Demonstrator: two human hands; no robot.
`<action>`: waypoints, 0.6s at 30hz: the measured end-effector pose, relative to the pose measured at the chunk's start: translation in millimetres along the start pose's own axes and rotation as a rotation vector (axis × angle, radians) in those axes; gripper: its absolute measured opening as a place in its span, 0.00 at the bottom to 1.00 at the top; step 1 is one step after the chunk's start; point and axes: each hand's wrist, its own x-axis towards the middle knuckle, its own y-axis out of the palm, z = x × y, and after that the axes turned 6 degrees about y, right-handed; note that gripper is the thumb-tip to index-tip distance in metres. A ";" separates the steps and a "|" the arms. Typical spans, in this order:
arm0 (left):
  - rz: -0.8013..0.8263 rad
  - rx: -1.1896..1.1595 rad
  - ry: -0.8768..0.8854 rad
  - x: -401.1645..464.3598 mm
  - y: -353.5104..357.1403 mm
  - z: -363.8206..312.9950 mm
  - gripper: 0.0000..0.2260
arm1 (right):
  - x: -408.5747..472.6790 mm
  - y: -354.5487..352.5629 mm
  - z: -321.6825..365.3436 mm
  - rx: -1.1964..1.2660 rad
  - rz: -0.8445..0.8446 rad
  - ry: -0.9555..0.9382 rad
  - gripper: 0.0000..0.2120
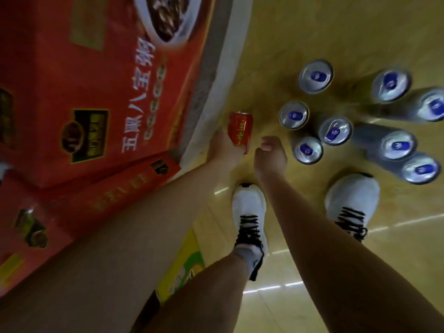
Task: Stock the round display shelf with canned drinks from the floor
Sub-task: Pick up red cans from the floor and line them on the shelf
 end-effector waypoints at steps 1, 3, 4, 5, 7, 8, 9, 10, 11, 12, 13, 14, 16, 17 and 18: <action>0.005 0.014 -0.008 9.8 4.7 1.3 0.27 | 7.0 4.8 -4.0 0.000 -0.008 -0.013 0.17; 0.029 -0.020 -0.023 24.9 12.9 1.8 0.31 | 18.6 14.8 -9.3 -0.008 0.003 -0.036 0.15; 0.046 -0.058 -0.036 30.3 15.4 1.1 0.32 | 22.0 18.9 -10.8 -0.012 0.020 -0.047 0.14; 0.055 -0.084 -0.045 34.0 16.7 -0.9 0.32 | 23.3 21.6 -11.7 -0.019 0.042 -0.053 0.13; 0.072 -0.093 -0.067 34.3 14.6 -4.3 0.28 | 19.8 21.4 -14.5 -0.024 0.073 -0.053 0.13; 0.089 -0.085 -0.084 30.7 11.7 -4.2 0.25 | 16.1 19.0 -16.2 -0.020 0.076 -0.048 0.14; 0.112 -0.054 -0.103 25.4 8.1 -2.6 0.25 | 10.9 14.4 -17.4 -0.017 0.073 -0.042 0.16; 0.136 -0.029 -0.119 18.0 3.2 -0.4 0.27 | 4.3 8.6 -17.6 -0.017 0.070 -0.037 0.17; 0.155 -0.016 -0.120 9.3 -0.9 2.1 0.30 | -4.9 0.4 -15.0 -0.020 0.070 -0.036 0.18; 0.179 -0.003 -0.119 -1.5 -6.0 3.1 0.32 | -15.1 -8.3 -10.6 -0.021 0.074 -0.030 0.17; 0.190 0.011 -0.109 -15.4 -13.1 1.7 0.34 | -26.4 -17.4 -5.1 -0.024 0.083 -0.024 0.17; 0.200 0.011 -0.113 -31.0 -21.1 -1.1 0.34 | -38.6 -26.9 2.0 -0.023 0.094 -0.024 0.16; 0.203 -0.033 -0.113 -59.8 -35.0 -3.1 0.29 | -65.7 -44.9 18.2 -0.024 0.119 -0.048 0.16; 0.204 -0.047 -0.102 -76.0 -45.1 -7.2 0.27 | -80.4 -54.6 28.4 -0.027 0.133 -0.060 0.16; 0.200 -0.063 -0.094 -94.6 -58.0 -15.6 0.26 | -95.4 -63.8 38.1 -0.027 0.146 -0.060 0.18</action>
